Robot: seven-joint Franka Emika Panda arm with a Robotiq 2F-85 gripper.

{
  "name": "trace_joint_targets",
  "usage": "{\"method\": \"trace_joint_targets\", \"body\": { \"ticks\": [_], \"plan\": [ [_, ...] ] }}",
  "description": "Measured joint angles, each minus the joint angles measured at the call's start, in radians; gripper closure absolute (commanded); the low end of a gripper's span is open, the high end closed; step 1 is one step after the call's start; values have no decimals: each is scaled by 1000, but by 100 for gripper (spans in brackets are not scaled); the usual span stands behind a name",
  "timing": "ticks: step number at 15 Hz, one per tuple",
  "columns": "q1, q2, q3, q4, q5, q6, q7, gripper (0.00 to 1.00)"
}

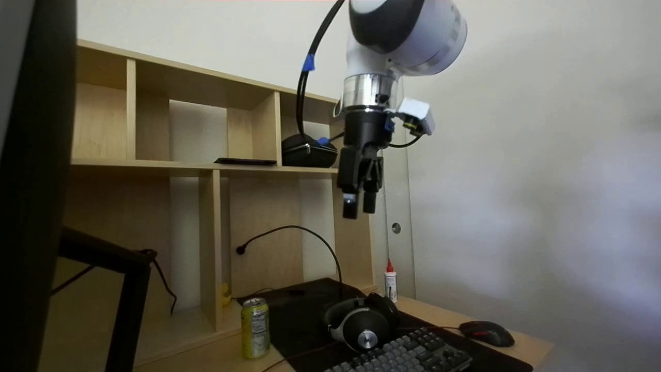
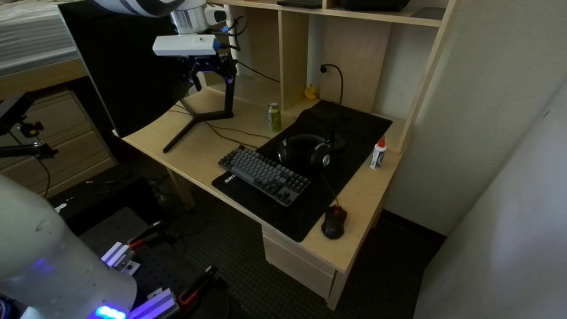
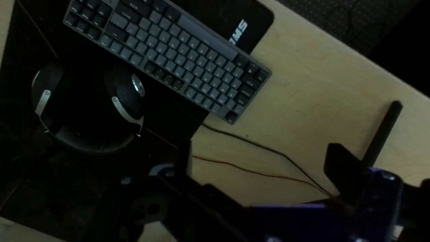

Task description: Move the soda can to the right and move the bottle to the left side of the mat

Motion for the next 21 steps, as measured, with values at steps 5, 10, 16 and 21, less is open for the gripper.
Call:
{"method": "trace_joint_targets", "body": {
  "ticks": [5,10,16,21],
  "plan": [
    [-14,286,22,208,-25,143,181,0],
    [-19,265,33,199,-25,141,181,0],
    [-21,417,45,283,-33,240,280,0],
    [-16,578,52,432,-99,253,393,0]
  ]
}}
